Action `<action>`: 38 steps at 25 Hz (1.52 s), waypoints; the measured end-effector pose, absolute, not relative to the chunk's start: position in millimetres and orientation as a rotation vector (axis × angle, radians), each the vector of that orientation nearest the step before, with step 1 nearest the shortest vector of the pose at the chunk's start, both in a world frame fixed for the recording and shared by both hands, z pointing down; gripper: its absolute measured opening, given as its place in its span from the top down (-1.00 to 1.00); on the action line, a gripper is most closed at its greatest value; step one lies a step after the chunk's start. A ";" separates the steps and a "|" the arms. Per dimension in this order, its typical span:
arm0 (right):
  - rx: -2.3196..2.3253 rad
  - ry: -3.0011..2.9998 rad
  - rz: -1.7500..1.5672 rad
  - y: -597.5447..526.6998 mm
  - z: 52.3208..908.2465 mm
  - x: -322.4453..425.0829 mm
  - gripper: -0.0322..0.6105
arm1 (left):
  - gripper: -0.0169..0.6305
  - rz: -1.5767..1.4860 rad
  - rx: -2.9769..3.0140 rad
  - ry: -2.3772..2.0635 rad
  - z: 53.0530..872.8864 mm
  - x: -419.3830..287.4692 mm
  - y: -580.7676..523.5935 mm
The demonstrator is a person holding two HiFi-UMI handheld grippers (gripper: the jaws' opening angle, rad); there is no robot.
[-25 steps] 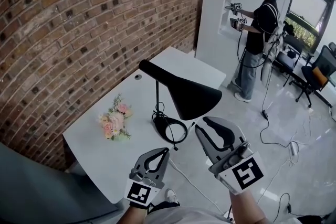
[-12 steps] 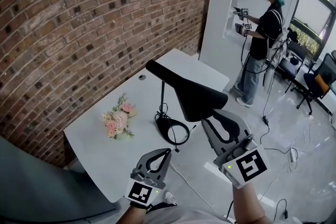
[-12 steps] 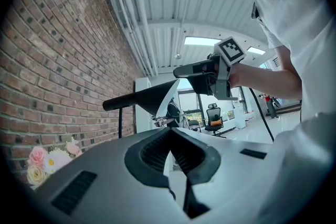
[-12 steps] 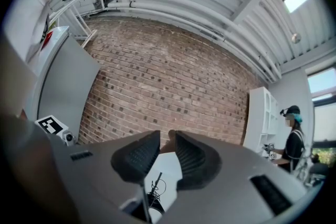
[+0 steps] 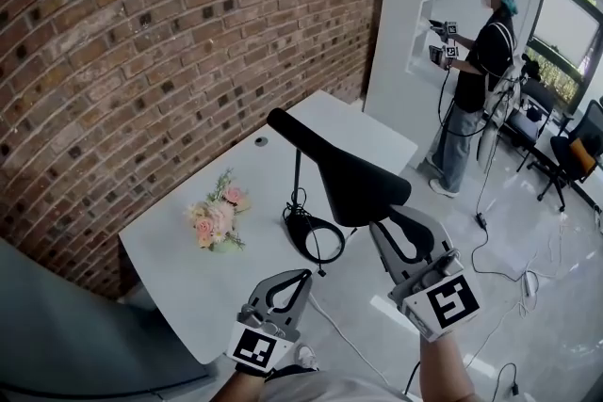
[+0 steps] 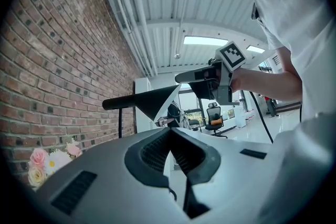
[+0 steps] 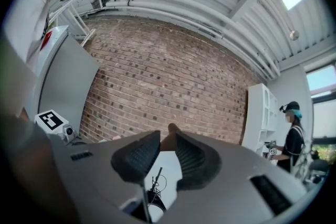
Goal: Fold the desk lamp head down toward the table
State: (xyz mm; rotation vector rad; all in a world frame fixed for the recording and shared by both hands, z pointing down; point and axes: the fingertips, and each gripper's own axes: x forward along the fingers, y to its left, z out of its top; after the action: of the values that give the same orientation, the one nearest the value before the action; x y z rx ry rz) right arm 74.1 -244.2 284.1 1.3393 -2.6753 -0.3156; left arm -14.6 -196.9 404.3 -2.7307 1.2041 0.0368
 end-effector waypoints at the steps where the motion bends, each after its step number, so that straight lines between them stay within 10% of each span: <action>1: 1.338 -2.675 -0.315 -244.8 284.8 74.6 0.60 | 0.92 0.036 -2.730 1.212 404.5 -15.9 -196.7; 38: 1.247 -2.515 -0.216 -260.5 379.7 70.6 0.65 | 0.92 -0.045 -2.731 1.289 423.4 -41.4 -190.2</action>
State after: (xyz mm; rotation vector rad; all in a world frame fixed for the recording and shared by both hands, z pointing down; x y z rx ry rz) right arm 70.6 -260.5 379.7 1.2473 -2.5145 -0.2159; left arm -41.4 -190.2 423.4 -2.7311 1.2889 -0.0449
